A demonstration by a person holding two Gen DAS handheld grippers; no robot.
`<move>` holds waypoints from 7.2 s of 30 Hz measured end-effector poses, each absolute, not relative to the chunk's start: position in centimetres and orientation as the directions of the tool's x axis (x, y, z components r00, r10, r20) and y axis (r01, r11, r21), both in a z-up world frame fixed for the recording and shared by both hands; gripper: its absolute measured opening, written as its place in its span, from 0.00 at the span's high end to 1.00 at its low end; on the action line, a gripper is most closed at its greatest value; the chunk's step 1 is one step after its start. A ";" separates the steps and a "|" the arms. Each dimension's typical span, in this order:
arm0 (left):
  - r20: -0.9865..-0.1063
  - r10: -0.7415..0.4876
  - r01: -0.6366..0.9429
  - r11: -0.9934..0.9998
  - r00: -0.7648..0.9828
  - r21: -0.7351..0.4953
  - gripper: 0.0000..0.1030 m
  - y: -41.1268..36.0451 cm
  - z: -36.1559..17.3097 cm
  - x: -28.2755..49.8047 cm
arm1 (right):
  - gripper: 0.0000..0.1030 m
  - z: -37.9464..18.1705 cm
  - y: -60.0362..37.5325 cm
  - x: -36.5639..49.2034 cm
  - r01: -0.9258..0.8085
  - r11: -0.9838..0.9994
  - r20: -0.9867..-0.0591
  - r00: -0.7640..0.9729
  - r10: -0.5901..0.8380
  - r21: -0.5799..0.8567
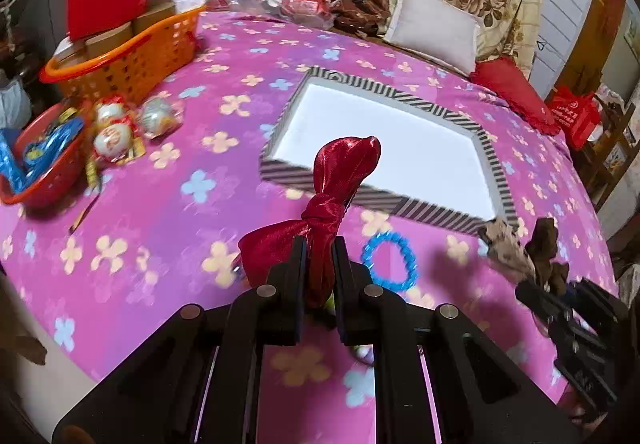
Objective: Organize jewelry
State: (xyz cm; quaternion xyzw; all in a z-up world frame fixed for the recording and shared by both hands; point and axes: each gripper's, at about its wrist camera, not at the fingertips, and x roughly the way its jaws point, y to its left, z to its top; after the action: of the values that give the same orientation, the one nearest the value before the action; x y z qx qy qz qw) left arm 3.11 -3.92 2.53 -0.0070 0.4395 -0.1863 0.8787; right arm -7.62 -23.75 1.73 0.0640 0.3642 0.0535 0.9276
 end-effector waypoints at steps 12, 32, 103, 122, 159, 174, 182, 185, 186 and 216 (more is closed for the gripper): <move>-0.790 -0.278 0.313 0.943 0.547 -0.115 0.90 -9.3 2.9 9.7 | 0.77 1.6 -28.9 0.3 0.023 0.991 -0.698 0.712 0.078 0.135; -0.870 -0.074 0.260 0.963 0.487 0.064 0.90 -14.1 -4.4 15.6 | 0.73 -5.2 -31.3 5.6 0.105 0.983 -0.821 0.567 0.063 0.148; -0.663 -0.092 0.172 0.984 0.743 0.056 0.47 -4.7 4.8 -4.8 | 0.29 3.1 -21.2 -9.9 0.071 0.981 -0.650 0.757 0.066 0.182; -0.660 -0.085 0.172 0.983 0.746 0.068 0.47 -5.0 4.5 -5.0 | 0.29 2.9 -21.2 -9.9 0.070 0.980 -0.648 0.759 0.068 0.185; -0.696 -0.078 0.173 0.983 0.714 0.067 0.47 -5.4 2.6 -3.9 | 0.28 1.5 -22.2 -9.1 0.104 0.975 -0.679 0.731 0.060 0.199; -0.702 -0.080 0.175 0.983 0.707 0.063 0.47 -5.6 2.3 -4.0 | 0.28 1.0 -22.4 -9.0 0.110 0.973 -0.687 0.724 0.060 0.201; -0.713 -0.081 0.174 0.983 0.697 0.059 0.47 -5.7 1.6 -3.8 | 0.28 0.6 -22.6 -8.8 0.113 0.972 -0.697 0.714 0.063 0.204; -0.716 -0.080 0.174 0.983 0.694 0.058 0.47 -5.6 1.6 -3.6 | 0.28 0.5 -22.6 -8.7 0.112 0.973 -0.699 0.712 0.064 0.202; -0.717 -0.080 0.174 0.983 0.692 0.058 0.47 -5.6 1.5 -3.6 | 0.28 0.4 -22.6 -8.6 0.112 0.973 -0.701 0.711 0.065 0.204; -0.789 -0.087 0.125 0.992 0.609 -0.013 0.47 -0.5 -0.6 -0.5 | 0.28 -1.9 -22.0 -7.5 0.062 0.973 -0.742 0.659 0.127 0.222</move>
State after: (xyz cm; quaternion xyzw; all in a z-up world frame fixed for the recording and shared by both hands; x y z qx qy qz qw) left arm -0.53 -0.46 -0.60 0.0218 0.4384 -0.0590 0.8966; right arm -7.51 -22.03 -1.88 0.1146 0.4127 0.0178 0.9034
